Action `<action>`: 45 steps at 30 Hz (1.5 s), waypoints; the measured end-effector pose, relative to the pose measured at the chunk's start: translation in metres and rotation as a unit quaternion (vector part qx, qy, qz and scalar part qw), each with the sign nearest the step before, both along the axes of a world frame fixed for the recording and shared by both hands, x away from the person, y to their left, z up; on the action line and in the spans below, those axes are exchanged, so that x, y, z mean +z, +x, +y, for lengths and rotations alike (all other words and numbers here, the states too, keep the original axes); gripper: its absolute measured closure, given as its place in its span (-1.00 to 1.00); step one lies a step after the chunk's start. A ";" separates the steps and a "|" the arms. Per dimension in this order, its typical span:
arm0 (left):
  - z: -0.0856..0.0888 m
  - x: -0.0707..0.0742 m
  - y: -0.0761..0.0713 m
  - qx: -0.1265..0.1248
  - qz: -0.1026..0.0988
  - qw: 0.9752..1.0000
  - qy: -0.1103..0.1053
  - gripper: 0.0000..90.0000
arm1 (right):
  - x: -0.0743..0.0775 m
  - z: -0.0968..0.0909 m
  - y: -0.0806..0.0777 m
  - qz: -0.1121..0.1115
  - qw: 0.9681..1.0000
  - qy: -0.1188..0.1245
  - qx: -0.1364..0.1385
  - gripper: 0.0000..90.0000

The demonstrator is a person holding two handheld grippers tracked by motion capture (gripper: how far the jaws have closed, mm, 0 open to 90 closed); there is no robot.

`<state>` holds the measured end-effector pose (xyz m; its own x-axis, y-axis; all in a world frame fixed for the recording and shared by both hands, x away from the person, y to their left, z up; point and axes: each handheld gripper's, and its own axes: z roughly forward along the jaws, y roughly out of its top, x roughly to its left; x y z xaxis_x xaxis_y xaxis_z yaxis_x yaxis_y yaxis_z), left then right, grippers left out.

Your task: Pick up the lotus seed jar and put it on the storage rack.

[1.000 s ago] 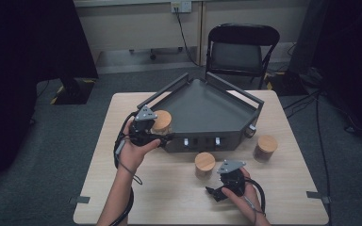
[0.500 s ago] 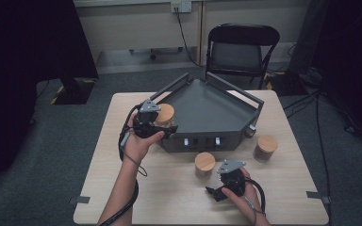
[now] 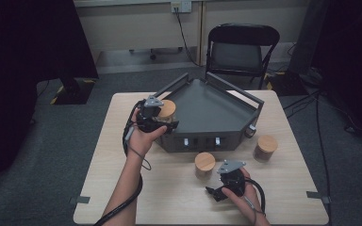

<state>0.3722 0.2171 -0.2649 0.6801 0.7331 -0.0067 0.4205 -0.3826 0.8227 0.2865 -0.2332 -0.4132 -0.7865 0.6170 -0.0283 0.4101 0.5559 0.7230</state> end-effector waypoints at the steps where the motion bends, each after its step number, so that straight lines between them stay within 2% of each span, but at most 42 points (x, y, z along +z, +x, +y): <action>1: -0.001 0.000 0.001 0.001 0.000 1.000 0.001 -0.42 | 0.000 0.000 0.000 0.000 1.000 0.000 0.000 -1.00; 21: -0.016 -0.011 0.023 0.023 0.009 1.000 0.007 -0.42 | 0.000 0.000 0.000 0.000 1.000 0.000 0.000 -1.00; 39: -0.020 -0.028 0.033 0.029 0.021 0.999 0.007 -0.42 | 0.000 0.000 0.000 0.000 1.000 0.000 0.000 -1.00; 45: -0.021 -0.031 0.032 0.032 0.016 0.999 0.008 -0.43 | 0.000 0.000 0.000 0.000 1.000 0.000 -0.001 -1.00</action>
